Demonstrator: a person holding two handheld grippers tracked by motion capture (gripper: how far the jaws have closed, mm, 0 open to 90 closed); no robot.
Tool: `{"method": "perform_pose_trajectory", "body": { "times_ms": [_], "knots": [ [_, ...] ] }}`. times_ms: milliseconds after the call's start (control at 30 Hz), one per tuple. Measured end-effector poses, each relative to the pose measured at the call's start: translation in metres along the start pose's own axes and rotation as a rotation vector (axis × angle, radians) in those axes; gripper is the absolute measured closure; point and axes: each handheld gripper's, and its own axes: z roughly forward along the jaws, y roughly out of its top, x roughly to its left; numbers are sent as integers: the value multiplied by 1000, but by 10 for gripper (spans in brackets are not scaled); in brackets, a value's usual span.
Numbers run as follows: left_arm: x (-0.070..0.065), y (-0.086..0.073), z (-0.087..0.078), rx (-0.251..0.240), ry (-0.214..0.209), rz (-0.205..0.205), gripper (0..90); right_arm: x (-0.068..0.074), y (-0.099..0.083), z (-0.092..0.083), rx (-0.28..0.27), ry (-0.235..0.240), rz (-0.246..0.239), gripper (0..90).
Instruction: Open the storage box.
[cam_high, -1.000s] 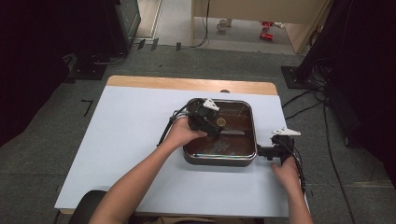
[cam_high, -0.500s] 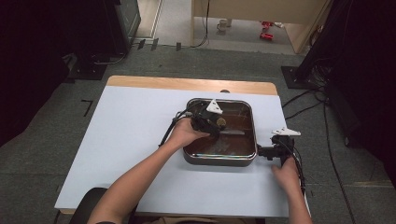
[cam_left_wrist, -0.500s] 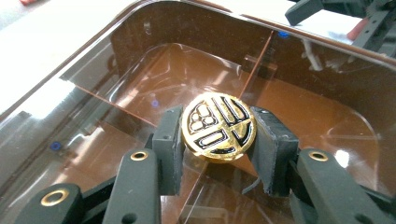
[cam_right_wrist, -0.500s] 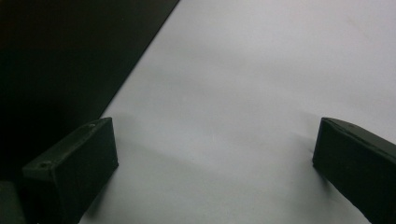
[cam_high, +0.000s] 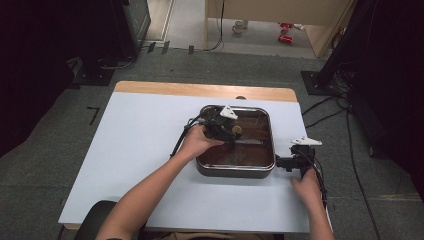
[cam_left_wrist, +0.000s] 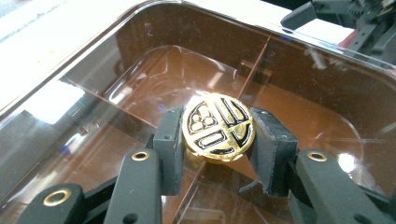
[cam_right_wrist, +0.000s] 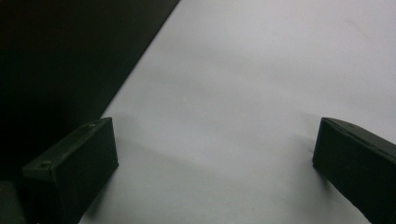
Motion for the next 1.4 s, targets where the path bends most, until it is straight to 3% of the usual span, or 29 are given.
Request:
{"method": "perform_pose_trajectory", "body": {
  "times_ms": [133,500,833,1067,1400],
  "knots": [
    [-2,6,-8,-23,-4,-1,591,0,0,0,0,0,0,0],
    [-1,10,-30,-27,-3,-15,591,0,0,0,0,1,-1,0],
    [11,0,-56,-44,21,-67,591,0,0,0,0,1,0,0],
    [24,-12,-79,-57,65,-112,591,0,0,0,0,0,0,0],
    [39,-31,-98,-53,118,-168,591,0,0,0,0,1,1,0]
  ]
}}
